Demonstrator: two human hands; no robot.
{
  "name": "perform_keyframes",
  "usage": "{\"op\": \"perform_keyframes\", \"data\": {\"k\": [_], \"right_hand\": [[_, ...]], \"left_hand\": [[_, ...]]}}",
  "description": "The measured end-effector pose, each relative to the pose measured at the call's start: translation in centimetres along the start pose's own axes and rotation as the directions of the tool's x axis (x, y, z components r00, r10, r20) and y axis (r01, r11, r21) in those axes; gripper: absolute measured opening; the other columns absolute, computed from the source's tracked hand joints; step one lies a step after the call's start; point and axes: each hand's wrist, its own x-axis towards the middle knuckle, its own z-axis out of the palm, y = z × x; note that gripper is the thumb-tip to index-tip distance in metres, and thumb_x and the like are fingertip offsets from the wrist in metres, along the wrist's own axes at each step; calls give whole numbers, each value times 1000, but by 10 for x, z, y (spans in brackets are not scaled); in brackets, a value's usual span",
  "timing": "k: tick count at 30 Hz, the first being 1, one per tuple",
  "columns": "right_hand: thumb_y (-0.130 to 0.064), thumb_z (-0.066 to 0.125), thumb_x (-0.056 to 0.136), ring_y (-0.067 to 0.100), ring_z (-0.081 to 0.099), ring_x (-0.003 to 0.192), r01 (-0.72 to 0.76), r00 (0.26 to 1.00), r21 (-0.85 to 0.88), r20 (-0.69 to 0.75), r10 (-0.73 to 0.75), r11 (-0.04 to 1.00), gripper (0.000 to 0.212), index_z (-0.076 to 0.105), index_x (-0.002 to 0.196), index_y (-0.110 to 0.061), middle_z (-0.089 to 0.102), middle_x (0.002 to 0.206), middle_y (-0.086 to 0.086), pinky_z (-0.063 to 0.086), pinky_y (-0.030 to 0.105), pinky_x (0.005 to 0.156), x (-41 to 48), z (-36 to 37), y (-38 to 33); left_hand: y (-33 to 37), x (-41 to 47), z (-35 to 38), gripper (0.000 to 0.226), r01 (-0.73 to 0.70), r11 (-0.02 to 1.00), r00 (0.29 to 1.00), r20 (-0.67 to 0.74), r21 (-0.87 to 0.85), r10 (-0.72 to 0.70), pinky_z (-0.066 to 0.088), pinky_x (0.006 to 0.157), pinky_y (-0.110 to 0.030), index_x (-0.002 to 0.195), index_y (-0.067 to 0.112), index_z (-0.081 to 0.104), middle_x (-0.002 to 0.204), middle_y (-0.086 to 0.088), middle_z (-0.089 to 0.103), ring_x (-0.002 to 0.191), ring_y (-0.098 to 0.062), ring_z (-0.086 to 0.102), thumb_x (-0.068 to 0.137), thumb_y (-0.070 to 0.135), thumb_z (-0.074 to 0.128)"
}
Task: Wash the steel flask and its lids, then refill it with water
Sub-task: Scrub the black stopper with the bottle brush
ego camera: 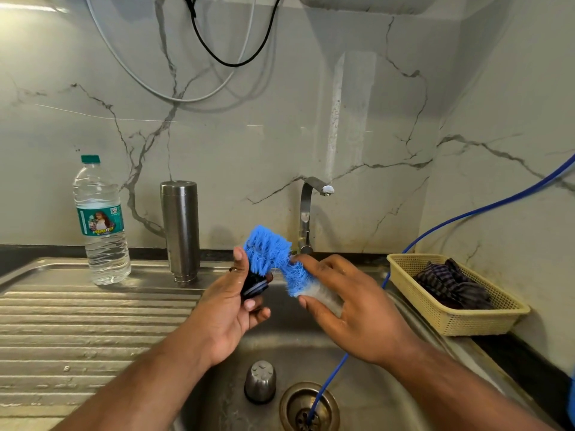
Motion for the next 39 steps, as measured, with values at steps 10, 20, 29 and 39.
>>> {"op": "perform_keyframes", "data": {"k": [10, 20, 29, 39], "right_hand": [[-49, 59, 97, 4, 53, 93, -86, 993, 29, -78, 88, 996, 63, 32, 154, -48, 50, 111, -17, 51, 26, 73, 2, -1, 8], [-52, 57, 96, 4, 55, 96, -15, 1000, 103, -19, 17, 995, 63, 35, 154, -45, 52, 113, -19, 54, 30, 76, 0, 4, 0], [-56, 51, 98, 1, 54, 95, 48, 999, 10, 7, -49, 999, 63, 27, 155, -50, 49, 116, -22, 49, 21, 71, 0, 1, -2], [-61, 44, 95, 3, 55, 93, 44, 998, -38, -48, -46, 998, 62, 15, 149, -67, 52, 114, -20, 53, 25, 70, 1, 0, 4]], "left_hand": [[1, 1, -4, 64, 51, 997, 990, 137, -58, -43, 61, 60, -30, 122, 5, 68, 97, -9, 68, 58, -11, 58, 76, 48, 80], [-6, 5, -9, 103, -46, 999, 998, 42, 23, 45, 55, 75, -37, 115, 17, 74, 103, -10, 73, 85, -19, 66, 37, 84, 81], [5, 2, 1, 44, -13, 973, 999, -45, -231, 3, 56, 61, -25, 112, 10, 71, 96, -9, 72, 79, -16, 60, 100, 48, 51], [8, 0, 3, 42, 19, 952, 999, -30, -307, -30, 55, 51, -20, 120, 3, 66, 94, -15, 72, 63, -15, 60, 105, 36, 46]]}}
